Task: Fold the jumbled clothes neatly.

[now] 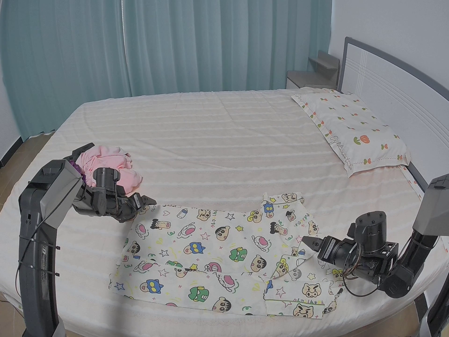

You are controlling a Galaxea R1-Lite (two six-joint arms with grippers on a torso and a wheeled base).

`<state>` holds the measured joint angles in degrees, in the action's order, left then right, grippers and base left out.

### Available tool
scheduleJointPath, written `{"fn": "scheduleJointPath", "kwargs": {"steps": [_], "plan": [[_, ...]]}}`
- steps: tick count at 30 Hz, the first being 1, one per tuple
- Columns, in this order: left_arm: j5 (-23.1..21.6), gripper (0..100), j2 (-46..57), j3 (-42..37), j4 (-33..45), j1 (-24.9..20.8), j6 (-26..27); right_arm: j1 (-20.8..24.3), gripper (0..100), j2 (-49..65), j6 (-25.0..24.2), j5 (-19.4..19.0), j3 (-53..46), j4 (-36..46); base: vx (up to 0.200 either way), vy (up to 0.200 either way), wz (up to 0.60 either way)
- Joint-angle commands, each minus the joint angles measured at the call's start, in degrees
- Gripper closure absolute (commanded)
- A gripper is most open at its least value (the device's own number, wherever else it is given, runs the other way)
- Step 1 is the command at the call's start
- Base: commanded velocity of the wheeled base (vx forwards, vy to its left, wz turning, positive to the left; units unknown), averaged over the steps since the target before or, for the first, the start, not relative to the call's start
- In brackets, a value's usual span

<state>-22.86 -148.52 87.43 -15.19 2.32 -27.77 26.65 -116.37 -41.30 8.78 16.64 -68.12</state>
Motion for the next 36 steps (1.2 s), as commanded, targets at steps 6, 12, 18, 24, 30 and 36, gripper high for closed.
{"fn": "scheduleJointPath", "kwargs": {"steps": [6,12,18,24,30,36], "plan": [[-0.35,100,-0.11,-0.07,0.34,0.06,0.00,-3.45,0,-2.81,4.04,-0.60,4.37,0.18,0.000,0.000,0.00],[-0.52,100,0.86,-0.86,-0.02,0.32,-1.23,-9.25,0,-10.10,8.69,-3.94,15.53,2.64,0.000,0.000,0.00],[0.27,100,2.53,-1.12,-1.16,0.32,-3.43,-12.94,0,-18.10,14.23,-4.82,30.38,11.08,0.000,0.000,0.00],[0.80,100,4.20,-3.50,-4.85,0.50,-6.07,-13.47,0,-24.08,15.46,-5.79,42.77,20.13,0.000,0.000,0.00],[1.94,100,5.08,-5.43,-7.13,0.67,-6.24,-13.47,0,-27.77,16.96,-5.79,51.56,26.55,0.000,0.000,0.00],[2.03,100,5.52,-5.52,-7.31,1.11,-7.83,-13.38,0,-29.70,17.48,-5.79,57.45,31.12,0.000,0.000,0.00]]}}
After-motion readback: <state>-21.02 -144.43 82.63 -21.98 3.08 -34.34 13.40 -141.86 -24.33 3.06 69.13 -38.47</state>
